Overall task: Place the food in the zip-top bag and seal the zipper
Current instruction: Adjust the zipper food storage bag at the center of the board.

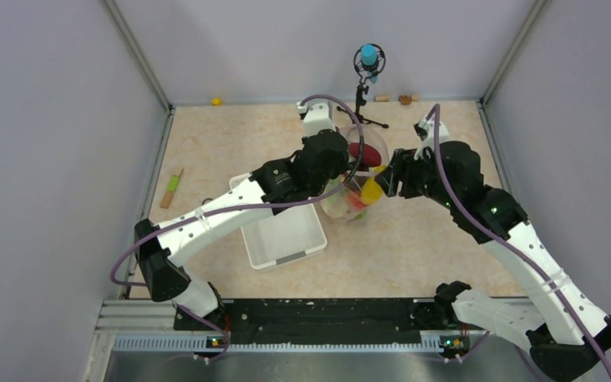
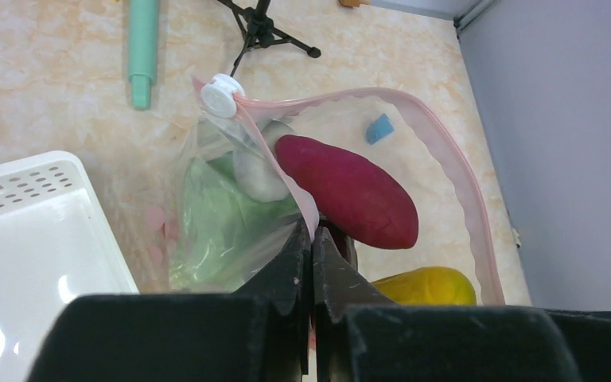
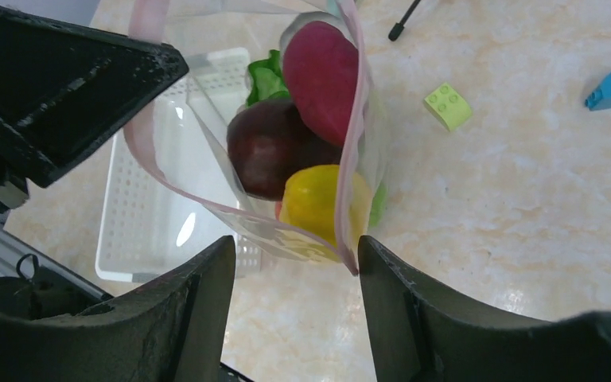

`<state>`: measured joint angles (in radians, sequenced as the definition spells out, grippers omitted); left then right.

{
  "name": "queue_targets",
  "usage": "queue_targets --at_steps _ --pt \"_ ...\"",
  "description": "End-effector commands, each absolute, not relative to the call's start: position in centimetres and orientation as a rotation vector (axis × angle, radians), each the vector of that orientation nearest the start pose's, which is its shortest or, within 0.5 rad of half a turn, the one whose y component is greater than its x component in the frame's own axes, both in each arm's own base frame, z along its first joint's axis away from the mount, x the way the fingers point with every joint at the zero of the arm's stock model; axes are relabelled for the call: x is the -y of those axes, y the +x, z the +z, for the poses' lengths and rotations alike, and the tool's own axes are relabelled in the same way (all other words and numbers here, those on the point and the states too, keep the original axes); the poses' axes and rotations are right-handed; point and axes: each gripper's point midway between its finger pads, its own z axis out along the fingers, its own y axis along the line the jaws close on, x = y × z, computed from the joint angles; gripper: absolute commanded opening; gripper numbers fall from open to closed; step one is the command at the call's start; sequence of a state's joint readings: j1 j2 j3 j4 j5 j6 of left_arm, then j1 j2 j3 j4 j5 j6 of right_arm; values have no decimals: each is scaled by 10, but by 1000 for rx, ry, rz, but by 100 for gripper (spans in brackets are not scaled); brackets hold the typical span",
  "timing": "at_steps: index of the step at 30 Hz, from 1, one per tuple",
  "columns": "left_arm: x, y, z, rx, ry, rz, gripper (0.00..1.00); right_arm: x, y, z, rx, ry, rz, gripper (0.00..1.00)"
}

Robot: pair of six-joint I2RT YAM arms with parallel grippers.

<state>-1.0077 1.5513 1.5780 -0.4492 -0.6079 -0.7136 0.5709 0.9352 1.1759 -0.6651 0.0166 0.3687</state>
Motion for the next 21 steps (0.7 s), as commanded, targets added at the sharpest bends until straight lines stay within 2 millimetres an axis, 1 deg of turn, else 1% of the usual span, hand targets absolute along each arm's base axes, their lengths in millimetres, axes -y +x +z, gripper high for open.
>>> queue_targets --at_steps 1,3,4,9,12,15,16,18,21 --pt "340 319 342 -1863 -227 -591 0 -157 244 299 -2036 -138 524 58" --pt "338 319 342 -1860 -230 -587 0 -157 246 296 -2021 -158 515 57" --pt "338 319 343 -1858 -230 -587 0 -160 247 296 -2002 -199 518 56" --pt "335 315 343 -1857 -218 -592 0 -166 259 300 -1908 -298 489 55" --pt "332 313 343 -1852 -211 -597 0 -162 270 302 -1887 -285 438 55" --pt "331 312 342 -1857 -199 -596 0 -166 274 305 -1867 -310 436 53" --pt "331 312 342 -1857 -199 -593 0 -167 274 306 -1862 -316 442 50" --pt "329 312 342 -1855 -203 -585 0 -172 273 305 -1865 -335 466 40" --pt "330 313 342 -1853 -205 -585 0 -178 269 300 -1882 -360 504 29"
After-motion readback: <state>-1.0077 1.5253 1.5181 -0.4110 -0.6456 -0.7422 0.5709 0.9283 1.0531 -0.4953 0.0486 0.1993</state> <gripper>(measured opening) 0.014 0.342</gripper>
